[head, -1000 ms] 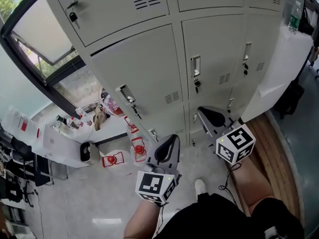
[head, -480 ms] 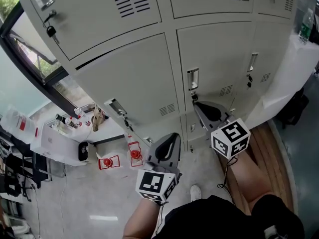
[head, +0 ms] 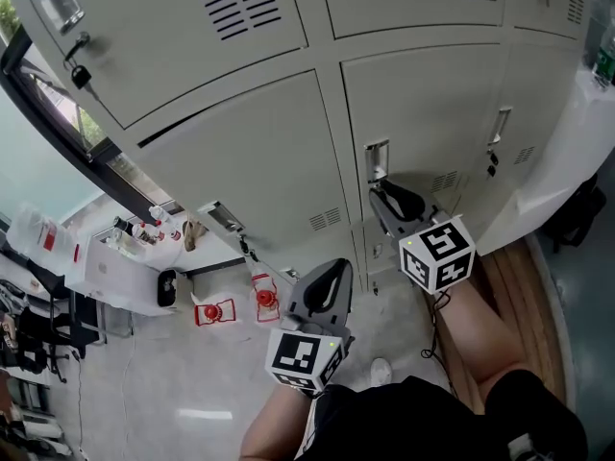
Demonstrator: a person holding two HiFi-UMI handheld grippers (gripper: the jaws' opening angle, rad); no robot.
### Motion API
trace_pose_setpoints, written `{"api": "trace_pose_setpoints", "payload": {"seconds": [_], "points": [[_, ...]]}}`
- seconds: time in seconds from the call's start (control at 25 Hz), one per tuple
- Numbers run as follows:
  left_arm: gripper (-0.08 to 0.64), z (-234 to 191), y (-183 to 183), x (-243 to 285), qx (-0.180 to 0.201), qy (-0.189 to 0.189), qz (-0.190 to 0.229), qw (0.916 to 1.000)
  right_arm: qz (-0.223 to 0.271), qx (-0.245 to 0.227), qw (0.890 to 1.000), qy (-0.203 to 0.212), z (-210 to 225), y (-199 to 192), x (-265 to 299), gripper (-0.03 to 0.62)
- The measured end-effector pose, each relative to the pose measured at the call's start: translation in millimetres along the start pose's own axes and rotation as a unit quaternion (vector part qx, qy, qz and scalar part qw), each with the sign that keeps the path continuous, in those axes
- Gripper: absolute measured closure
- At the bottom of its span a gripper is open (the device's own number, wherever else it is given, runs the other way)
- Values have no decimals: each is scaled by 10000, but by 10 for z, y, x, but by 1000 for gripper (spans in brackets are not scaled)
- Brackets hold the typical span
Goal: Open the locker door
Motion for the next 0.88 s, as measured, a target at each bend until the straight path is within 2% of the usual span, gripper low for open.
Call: {"api": "trace_pose_setpoints", "payload": {"seconds": [0.08,0.6,0.88], "points": [[538,-22,3,33,-12,-50,4,10000,-28,-31,10000,-58,22,-5,45,431],[538,-233,-9,280,-111,-466,21,9989,-178,-157,9992,-332,57,-11,297,400],[537,-297,19,338,-116,-490,45,9987,-307,-533,9969,-494,24,-6,389,396]]}}
Point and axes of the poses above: the fingertips, and each gripper's own axes: x forward along the fingers, z to its right, y out of its top, the point moved 6 cm from there along -x, backward along the fingers, and after that the axes turned 9 degrees about z, right-handed, at the moved point
